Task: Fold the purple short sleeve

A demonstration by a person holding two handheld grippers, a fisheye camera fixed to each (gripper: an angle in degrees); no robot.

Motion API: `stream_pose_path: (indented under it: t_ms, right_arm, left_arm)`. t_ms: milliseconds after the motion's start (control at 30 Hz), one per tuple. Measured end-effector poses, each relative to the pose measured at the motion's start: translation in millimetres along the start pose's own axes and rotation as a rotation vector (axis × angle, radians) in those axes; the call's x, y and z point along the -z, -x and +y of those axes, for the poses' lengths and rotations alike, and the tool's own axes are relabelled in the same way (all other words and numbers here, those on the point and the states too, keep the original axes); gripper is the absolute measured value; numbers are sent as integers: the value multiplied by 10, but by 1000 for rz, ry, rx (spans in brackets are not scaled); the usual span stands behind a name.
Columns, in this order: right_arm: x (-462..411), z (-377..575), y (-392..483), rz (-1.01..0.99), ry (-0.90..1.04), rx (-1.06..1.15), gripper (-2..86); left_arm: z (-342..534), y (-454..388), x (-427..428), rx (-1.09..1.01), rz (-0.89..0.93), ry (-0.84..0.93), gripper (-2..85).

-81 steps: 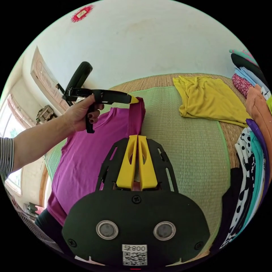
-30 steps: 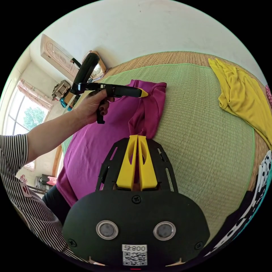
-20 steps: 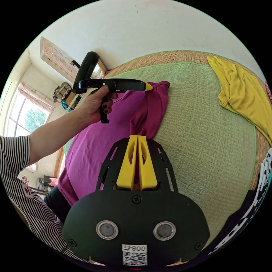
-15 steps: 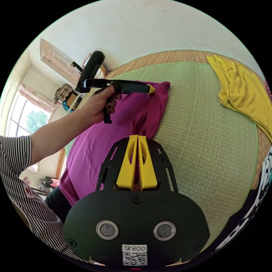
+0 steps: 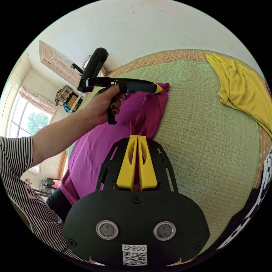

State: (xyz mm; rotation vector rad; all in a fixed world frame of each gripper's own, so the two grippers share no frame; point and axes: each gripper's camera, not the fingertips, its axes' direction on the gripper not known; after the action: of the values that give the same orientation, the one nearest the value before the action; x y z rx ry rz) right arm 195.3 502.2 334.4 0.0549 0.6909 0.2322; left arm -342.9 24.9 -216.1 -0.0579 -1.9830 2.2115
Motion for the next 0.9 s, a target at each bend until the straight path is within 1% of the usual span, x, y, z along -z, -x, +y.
stream_pose_path:
  t_ms: [200,267,367,500,600,633,733,833,900]
  right_arm:
    - [105,47,-40,-36,-36,2,1]
    - [163,73,-74,-58,-69,-8,1]
    - [138,83,-110,-52,-54,-27,1]
    - [93,82,-117,-22,-16,-32,1]
    - [183,123,-191,-79,-82,-65,1]
    - [223,147,-244,-135,-116,-81,1]
    - [303,217,-360,-229,-195,-131,1]
    - [323,259,-438,-206,-207,-193,0]
    - [291,255,-456,-165,-179,-221,0]
  left_arm:
    - [312,-176,428,-15,23,-83,2]
    - [435,-213,493,-15,27,-78,2]
    - [577,-218,459,13,-4,11,1]
    - [740,-260,730,39,35,-61,1]
    - [893,-320,957,38,69,-89,1]
    - [931,-336,993,37,83,-89,1]
    - [1130,-461,1100,8,121,-44,1]
    - [1314,-555,1149,5,88,31,1]
    - [1448,-567,1295,35,98,12,1]
